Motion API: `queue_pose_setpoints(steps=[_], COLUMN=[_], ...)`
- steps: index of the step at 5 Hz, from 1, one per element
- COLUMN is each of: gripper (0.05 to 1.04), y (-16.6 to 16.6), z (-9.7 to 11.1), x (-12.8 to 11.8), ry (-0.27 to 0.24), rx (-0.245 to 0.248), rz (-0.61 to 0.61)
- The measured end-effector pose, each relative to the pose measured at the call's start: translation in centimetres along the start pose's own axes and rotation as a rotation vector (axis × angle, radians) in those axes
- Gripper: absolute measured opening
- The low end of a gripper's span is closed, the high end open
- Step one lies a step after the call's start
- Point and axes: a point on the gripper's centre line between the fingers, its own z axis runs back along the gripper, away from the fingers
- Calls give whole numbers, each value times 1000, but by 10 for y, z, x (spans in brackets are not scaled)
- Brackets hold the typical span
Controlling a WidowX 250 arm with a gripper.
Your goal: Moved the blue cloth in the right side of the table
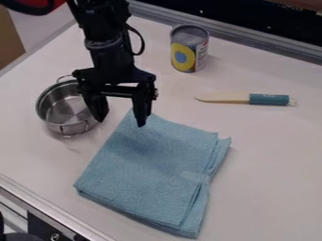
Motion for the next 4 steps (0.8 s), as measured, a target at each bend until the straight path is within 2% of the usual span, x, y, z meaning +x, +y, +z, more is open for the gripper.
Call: queue_pose_setpoints(steps=[1, 2, 3, 4], gripper=[999, 955, 675, 387], y=[0, -4, -8, -15], z=[-7, -12, -14, -18], x=[-6, -14, -24, -29], ry=[31, 58, 60, 66], rx=[1, 8, -4, 6], rz=[0, -44, -78, -94])
